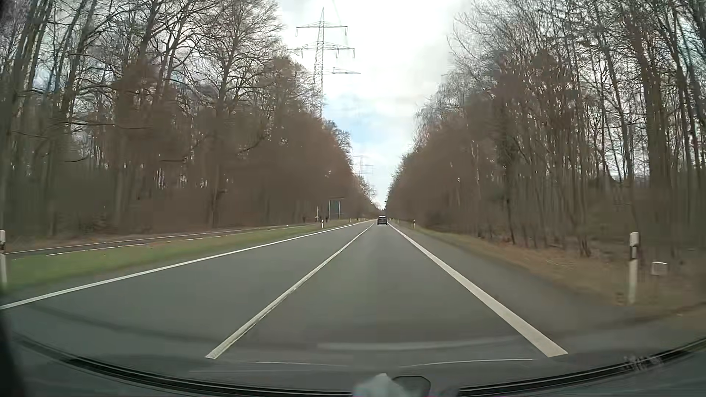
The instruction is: Follow the waypoints while adhering to traffic rules and regulations
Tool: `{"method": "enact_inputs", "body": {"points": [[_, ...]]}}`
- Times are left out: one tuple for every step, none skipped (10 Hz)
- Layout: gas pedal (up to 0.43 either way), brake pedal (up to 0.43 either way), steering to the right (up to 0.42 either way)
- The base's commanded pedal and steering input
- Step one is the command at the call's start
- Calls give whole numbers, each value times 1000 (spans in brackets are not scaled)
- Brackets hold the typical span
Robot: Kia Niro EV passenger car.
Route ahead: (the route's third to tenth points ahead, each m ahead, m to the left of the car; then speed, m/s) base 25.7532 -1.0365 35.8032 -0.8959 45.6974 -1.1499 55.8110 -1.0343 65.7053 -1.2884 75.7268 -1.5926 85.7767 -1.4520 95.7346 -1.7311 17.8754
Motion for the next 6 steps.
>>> {"method": "enact_inputs", "body": {"points": [[138, 0, 2], [138, 0, 5], [138, 0, 6], [138, 0, 7], [138, 0, 8], [138, 0, 8]]}}
